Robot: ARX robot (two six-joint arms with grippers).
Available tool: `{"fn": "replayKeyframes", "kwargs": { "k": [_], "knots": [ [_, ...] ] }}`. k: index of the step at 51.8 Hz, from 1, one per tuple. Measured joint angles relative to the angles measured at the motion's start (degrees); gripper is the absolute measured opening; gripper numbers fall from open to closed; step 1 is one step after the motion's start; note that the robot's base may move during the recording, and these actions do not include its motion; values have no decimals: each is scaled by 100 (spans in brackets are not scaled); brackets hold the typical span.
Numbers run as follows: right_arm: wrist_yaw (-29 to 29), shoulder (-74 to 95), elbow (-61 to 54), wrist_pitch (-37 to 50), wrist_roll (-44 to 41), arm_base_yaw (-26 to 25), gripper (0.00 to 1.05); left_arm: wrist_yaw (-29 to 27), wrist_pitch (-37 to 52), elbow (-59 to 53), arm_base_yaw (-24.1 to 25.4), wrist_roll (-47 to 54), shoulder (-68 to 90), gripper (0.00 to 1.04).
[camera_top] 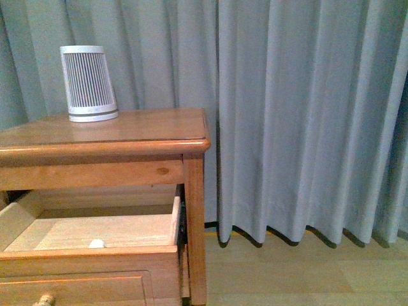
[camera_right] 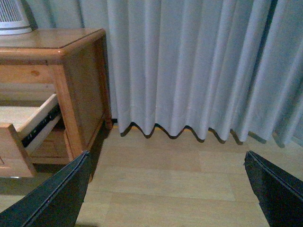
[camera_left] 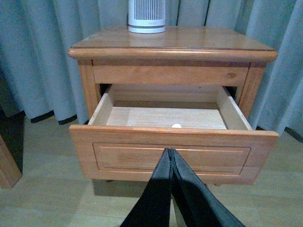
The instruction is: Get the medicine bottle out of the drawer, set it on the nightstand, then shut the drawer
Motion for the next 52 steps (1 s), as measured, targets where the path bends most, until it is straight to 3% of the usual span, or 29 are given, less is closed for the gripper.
{"fn": "replayKeyframes", "kwargs": {
  "k": [25,52],
  "knots": [
    [2,0,2,0,0,0,98,9,20,-273,4,-2,-258,3],
    [17,0,0,0,2,0,98,15,20,-273,4,-4,-258,92]
  ]
}}
